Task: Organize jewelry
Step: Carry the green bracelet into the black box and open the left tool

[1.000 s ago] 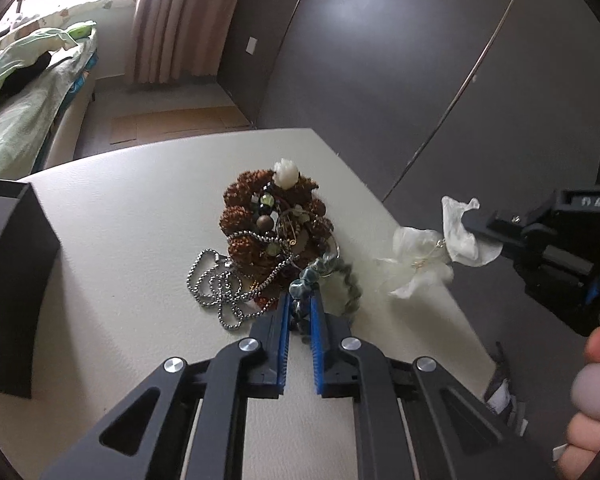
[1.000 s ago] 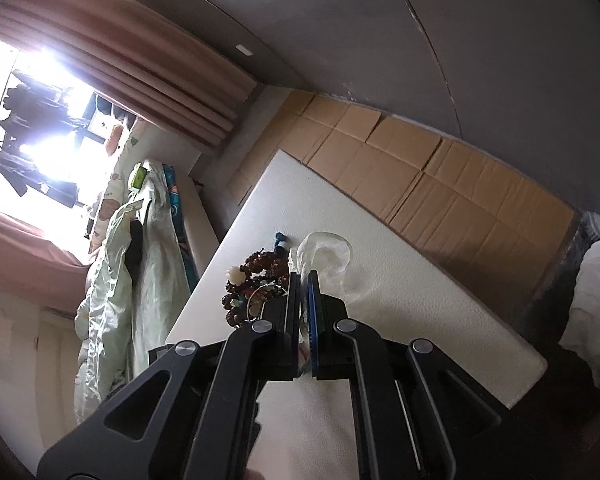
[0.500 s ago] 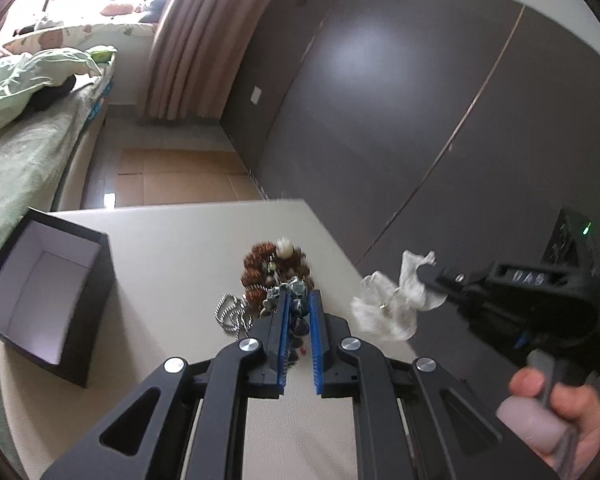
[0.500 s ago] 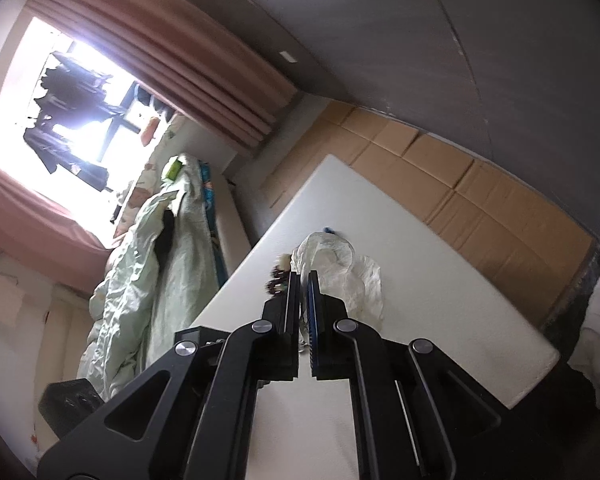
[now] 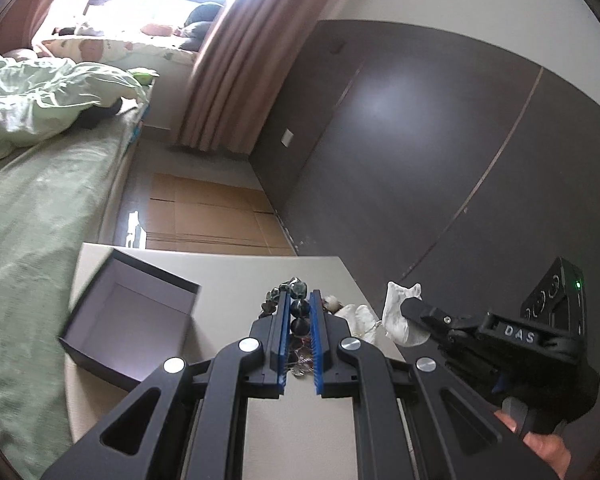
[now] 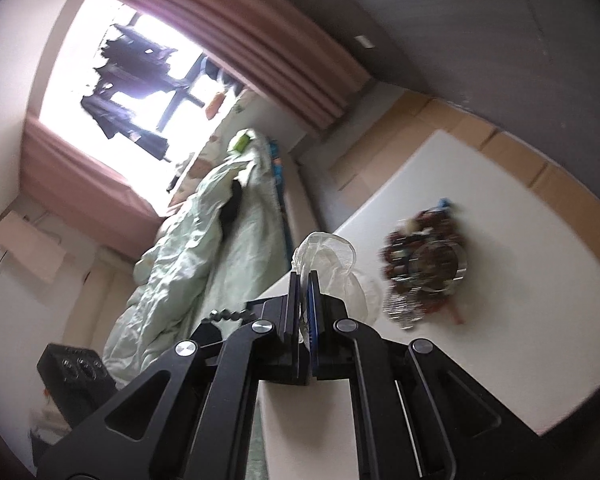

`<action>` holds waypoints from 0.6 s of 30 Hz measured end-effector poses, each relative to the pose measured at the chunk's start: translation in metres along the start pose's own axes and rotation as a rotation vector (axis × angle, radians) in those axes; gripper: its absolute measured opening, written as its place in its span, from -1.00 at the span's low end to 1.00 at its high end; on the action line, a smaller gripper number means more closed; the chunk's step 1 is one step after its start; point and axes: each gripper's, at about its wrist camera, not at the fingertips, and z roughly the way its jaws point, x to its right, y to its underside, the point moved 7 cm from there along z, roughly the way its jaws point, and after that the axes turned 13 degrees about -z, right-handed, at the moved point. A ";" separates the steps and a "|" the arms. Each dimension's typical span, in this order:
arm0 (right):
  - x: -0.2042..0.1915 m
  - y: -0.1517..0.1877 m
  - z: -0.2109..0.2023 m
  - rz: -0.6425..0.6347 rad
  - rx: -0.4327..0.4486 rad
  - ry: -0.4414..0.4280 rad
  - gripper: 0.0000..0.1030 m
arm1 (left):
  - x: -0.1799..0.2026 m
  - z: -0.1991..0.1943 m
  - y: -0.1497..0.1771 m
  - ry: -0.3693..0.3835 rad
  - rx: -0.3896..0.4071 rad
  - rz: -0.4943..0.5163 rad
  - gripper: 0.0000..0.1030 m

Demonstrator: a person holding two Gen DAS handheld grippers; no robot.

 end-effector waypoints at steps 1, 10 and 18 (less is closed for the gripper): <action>-0.008 0.002 0.005 -0.010 -0.004 -0.023 -0.90 | -0.004 -0.003 -0.004 -0.008 0.006 -0.004 -0.86; -0.056 0.020 0.046 -0.075 -0.071 -0.134 -0.89 | -0.038 -0.029 -0.031 -0.086 0.064 -0.039 -0.85; -0.082 0.036 0.088 -0.109 -0.140 -0.182 -0.89 | -0.067 -0.032 -0.051 -0.142 0.093 -0.095 -0.85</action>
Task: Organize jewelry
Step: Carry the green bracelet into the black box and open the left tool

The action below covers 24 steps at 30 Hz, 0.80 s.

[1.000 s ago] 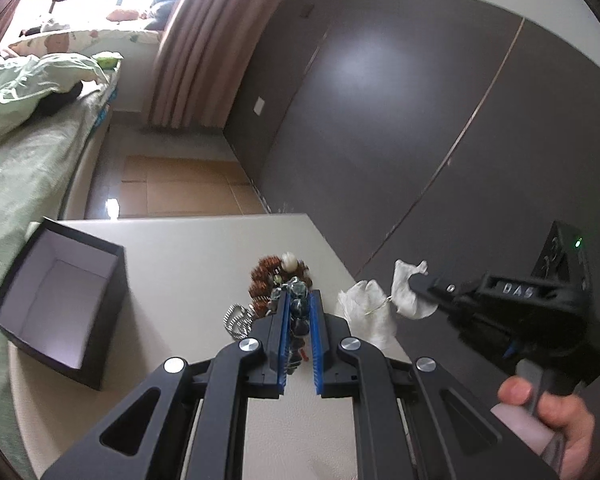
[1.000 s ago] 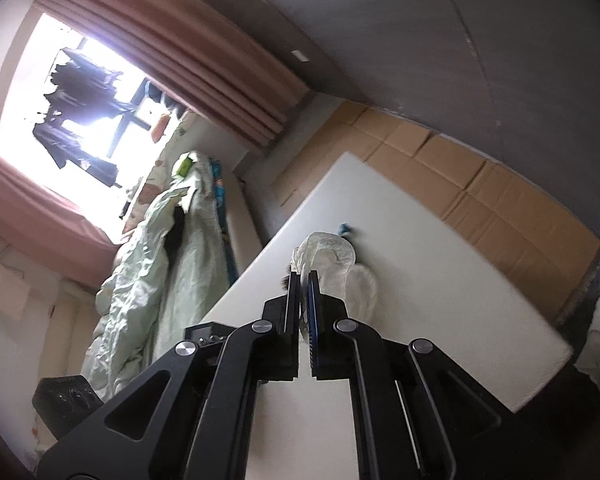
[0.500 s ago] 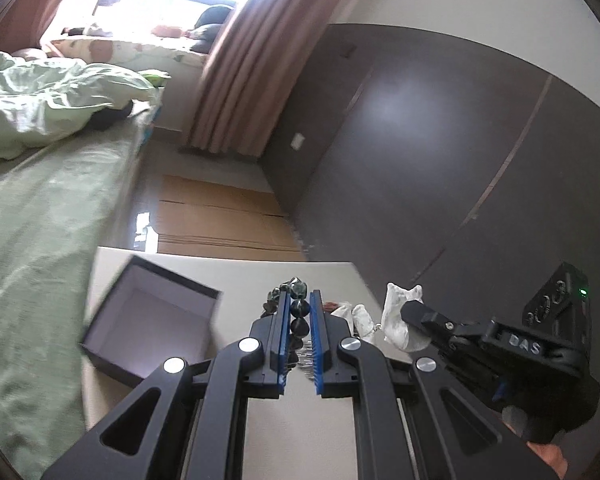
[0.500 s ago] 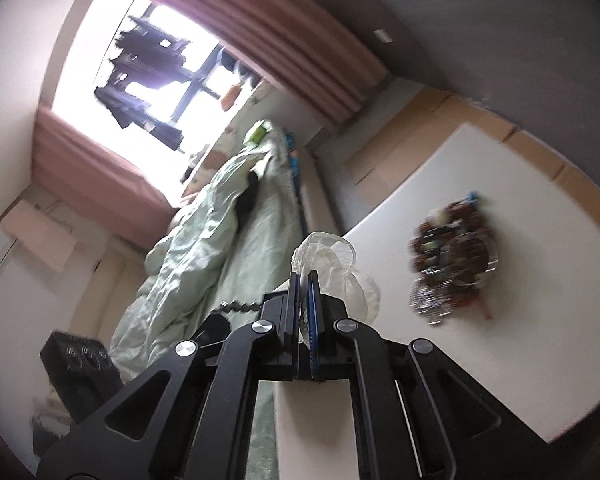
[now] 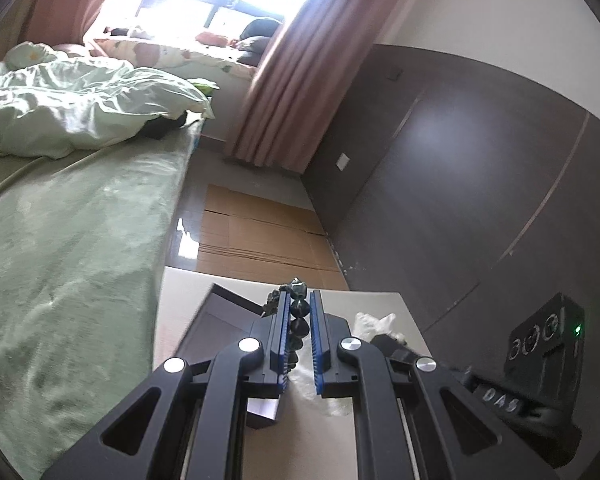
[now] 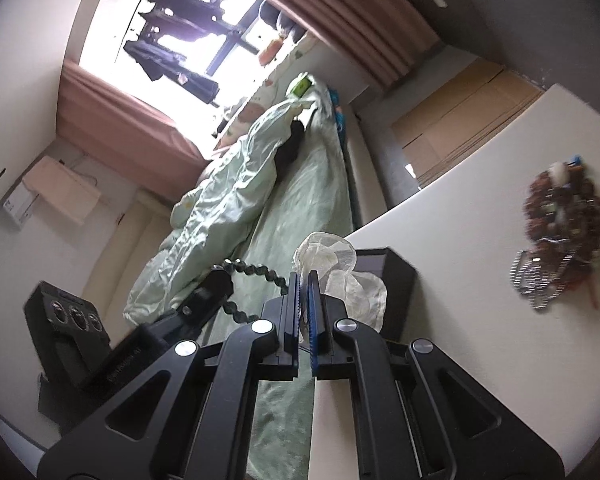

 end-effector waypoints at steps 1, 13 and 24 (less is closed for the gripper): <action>-0.001 0.001 0.007 -0.002 -0.009 -0.002 -0.89 | -0.004 0.001 -0.003 -0.005 0.005 -0.010 -0.85; 0.005 0.009 0.073 -0.013 -0.137 0.027 0.54 | -0.037 0.019 -0.020 -0.053 0.000 -0.059 -0.85; 0.047 -0.012 0.015 0.049 -0.040 0.132 0.56 | -0.026 0.043 0.002 -0.045 -0.083 -0.030 -0.85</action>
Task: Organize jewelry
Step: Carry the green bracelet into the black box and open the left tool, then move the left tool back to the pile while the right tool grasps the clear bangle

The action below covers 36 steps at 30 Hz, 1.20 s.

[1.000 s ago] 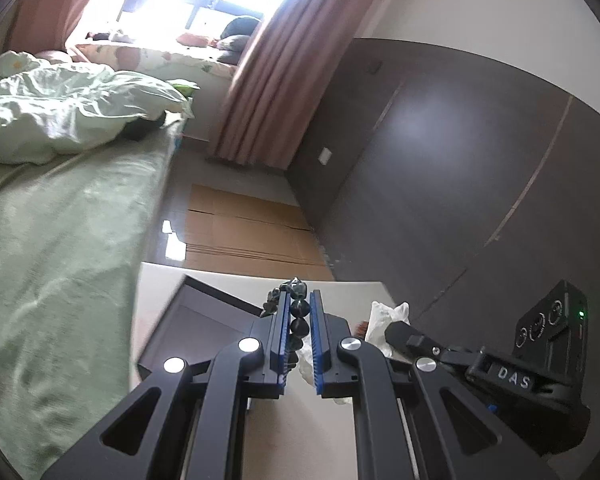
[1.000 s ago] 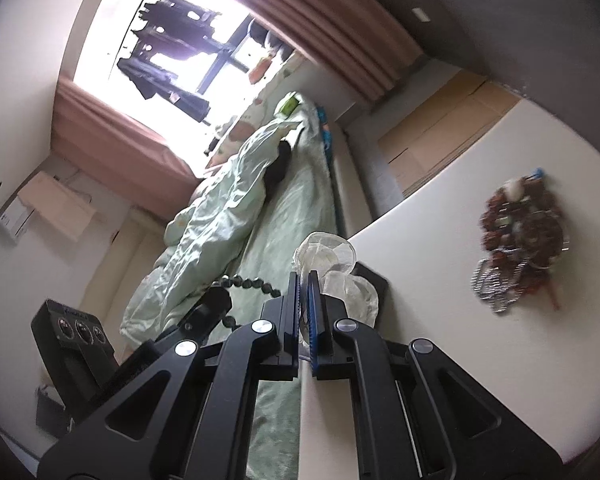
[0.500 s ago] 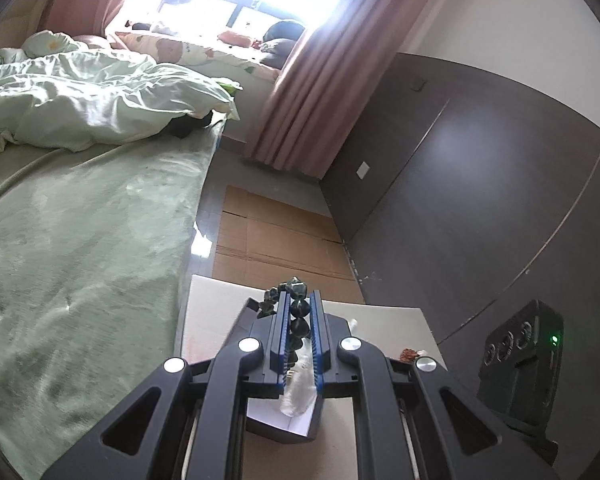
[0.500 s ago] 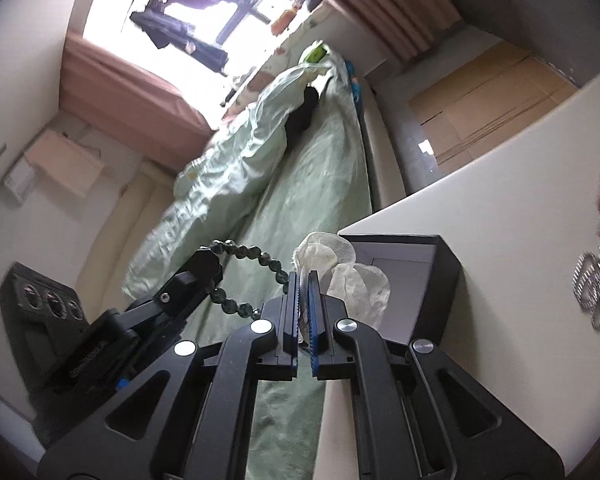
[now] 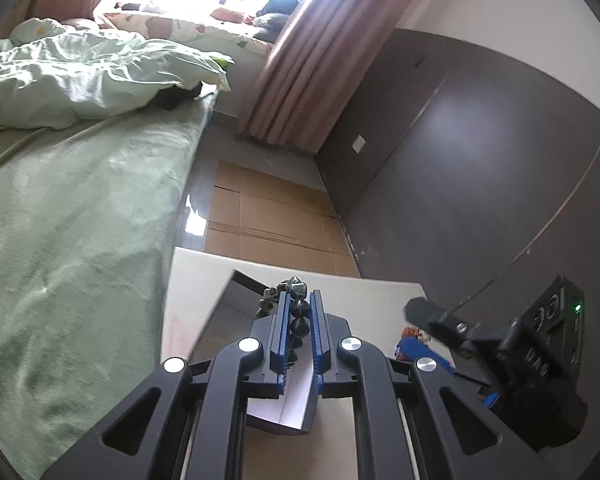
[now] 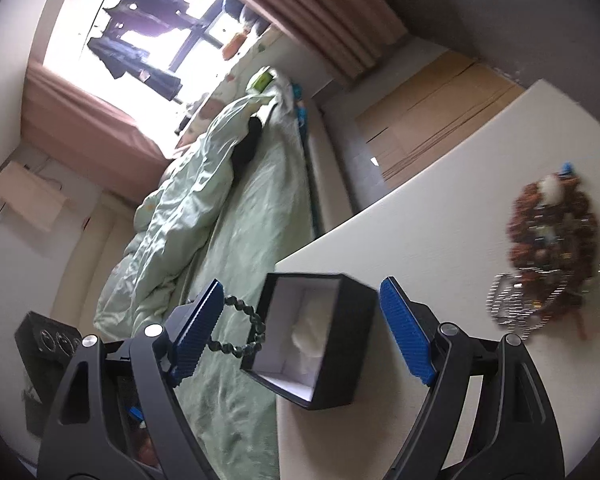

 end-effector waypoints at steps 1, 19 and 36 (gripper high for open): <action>0.004 -0.001 -0.006 0.008 0.007 0.008 0.56 | 0.001 0.002 0.002 -0.006 -0.005 0.005 -0.85; 0.037 0.007 -0.061 -0.004 0.017 0.181 0.56 | -0.003 0.006 0.031 -0.173 -0.006 0.090 0.82; 0.090 0.017 -0.100 0.092 -0.013 0.284 0.56 | 0.052 0.013 0.061 -0.091 -0.016 0.181 0.76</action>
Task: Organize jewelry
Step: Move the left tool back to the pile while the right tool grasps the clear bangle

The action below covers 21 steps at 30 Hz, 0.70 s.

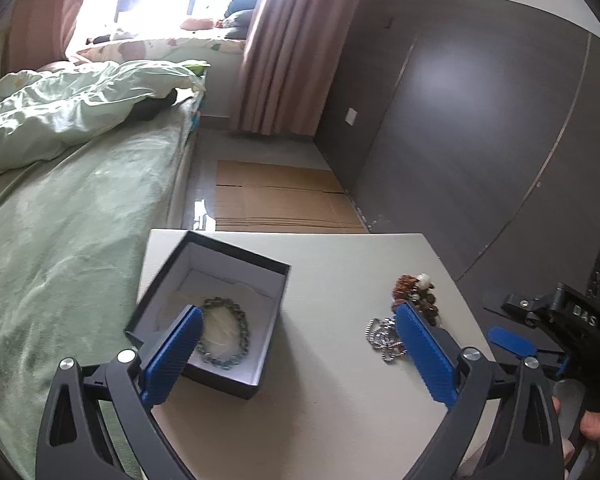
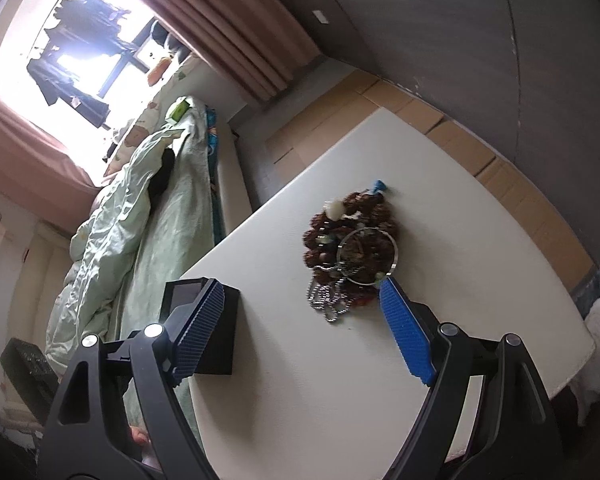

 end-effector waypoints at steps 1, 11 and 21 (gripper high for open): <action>0.001 0.000 0.001 0.006 -0.004 0.000 0.56 | 0.001 0.001 0.001 0.006 -0.006 0.001 0.70; 0.022 -0.007 0.001 0.083 -0.003 -0.012 0.43 | 0.025 0.027 0.017 0.115 -0.114 -0.015 0.22; 0.050 -0.004 0.026 0.179 -0.074 0.015 -0.04 | 0.052 0.062 0.036 0.157 -0.198 0.017 -0.08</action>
